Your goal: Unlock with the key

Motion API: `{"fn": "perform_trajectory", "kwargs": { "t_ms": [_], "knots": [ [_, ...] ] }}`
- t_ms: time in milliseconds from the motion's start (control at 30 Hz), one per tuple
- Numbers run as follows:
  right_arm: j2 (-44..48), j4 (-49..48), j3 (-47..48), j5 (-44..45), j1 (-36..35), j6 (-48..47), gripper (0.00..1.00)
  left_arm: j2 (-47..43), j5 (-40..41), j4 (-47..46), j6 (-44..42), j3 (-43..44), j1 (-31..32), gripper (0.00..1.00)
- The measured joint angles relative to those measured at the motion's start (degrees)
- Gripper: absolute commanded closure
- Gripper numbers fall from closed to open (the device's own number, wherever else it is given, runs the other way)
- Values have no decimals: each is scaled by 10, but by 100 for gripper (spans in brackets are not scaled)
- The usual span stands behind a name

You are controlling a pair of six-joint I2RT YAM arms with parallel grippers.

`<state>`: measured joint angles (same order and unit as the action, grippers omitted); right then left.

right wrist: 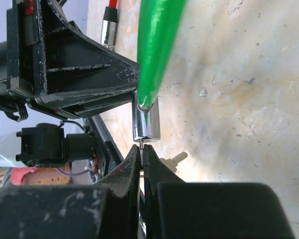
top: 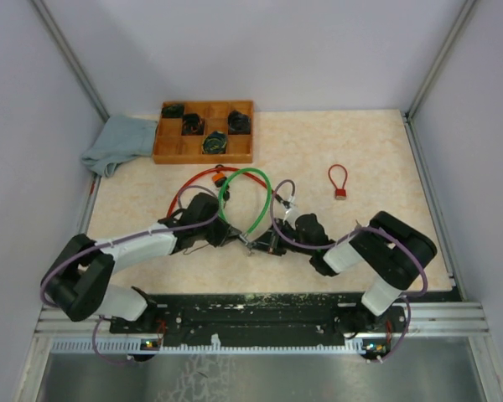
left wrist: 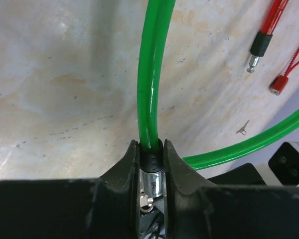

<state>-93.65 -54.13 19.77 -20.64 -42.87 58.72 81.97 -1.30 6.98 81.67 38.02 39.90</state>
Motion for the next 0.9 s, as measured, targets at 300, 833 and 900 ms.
{"fn": "perform_trajectory", "kwargs": {
  "t_ms": [300, 833, 900],
  "knots": [
    [0, -41, -6, 37, 6, 25, 100, -99, -53, -66, -10, -72, -10, 38],
    [-7, -86, -6, 30, 6, 80, 100, -151, -67, -219, -7, -203, -67, 24],
    [-7, -88, -6, 29, 6, 84, 100, -144, -69, -244, -9, -202, -75, 24]
  ]
}}
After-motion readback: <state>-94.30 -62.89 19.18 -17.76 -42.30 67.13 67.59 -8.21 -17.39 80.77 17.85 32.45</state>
